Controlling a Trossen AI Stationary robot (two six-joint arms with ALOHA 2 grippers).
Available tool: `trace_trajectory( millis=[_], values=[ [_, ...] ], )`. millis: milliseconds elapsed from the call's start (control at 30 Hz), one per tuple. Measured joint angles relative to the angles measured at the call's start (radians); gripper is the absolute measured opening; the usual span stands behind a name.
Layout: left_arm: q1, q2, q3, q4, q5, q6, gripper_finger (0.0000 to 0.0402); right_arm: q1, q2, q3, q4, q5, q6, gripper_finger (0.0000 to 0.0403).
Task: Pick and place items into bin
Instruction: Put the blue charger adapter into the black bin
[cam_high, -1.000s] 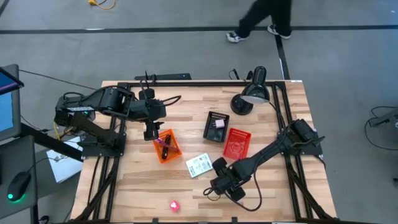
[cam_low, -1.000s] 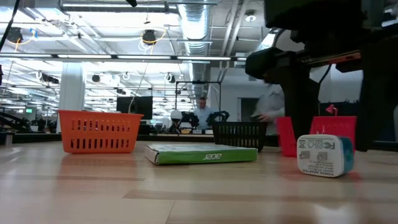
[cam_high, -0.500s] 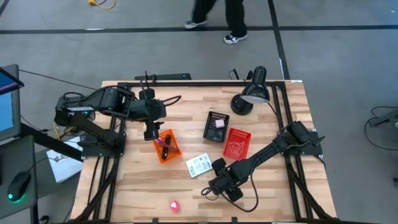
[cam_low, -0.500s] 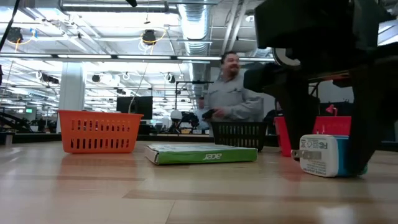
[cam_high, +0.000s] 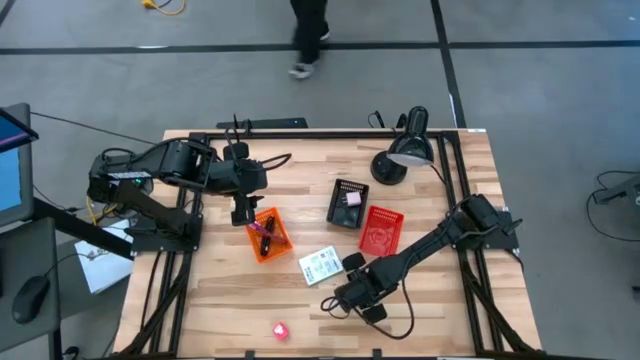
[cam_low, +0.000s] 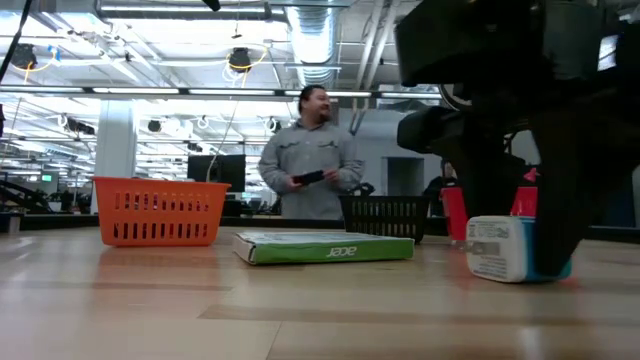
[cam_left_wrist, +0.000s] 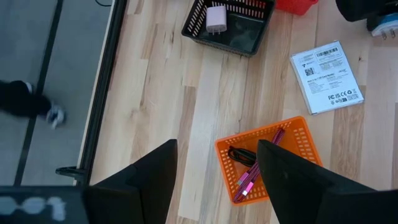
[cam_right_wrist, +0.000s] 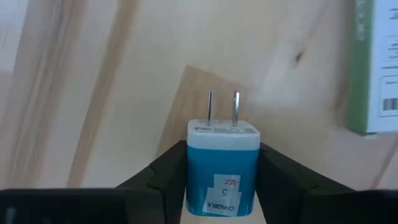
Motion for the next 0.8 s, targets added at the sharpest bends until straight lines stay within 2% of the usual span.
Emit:
trace_trajectory(
  millis=[100, 200, 400, 567, 700, 800],
  values=[
    [0.0, 0.0, 0.0, 0.0, 0.0, 0.0, 0.0212, -0.008, 0.0, 0.0, 0.01, 0.005, 0.02, 0.0141],
    [0.0, 0.0, 0.0, 0.0, 0.0, 0.0, 0.0212, -0.017, -0.004, 0.018, -0.008, 0.028, 0.022, 0.0157],
    [0.0, 0.0, 0.0, 0.0, 0.0, 0.0, 0.0212, -0.033, -0.016, 0.091, -0.11, 0.176, 0.022, 0.0181],
    [0.0, 0.0, 0.0, 0.0, 0.0, 0.0, 0.0212, -0.068, -0.018, 0.148, -0.258, 0.304, 0.081, 0.016],
    [0.0, 0.0, 0.0, 0.0, 0.0, 0.0, 0.0212, -0.106, -0.018, 0.172, -0.267, 0.288, 0.121, 0.0137],
    [0.0, 0.0, 0.0, 0.0, 0.0, 0.0, 0.0212, -0.113, -0.018, 0.182, -0.259, 0.259, 0.075, 0.0125]
  ],
)
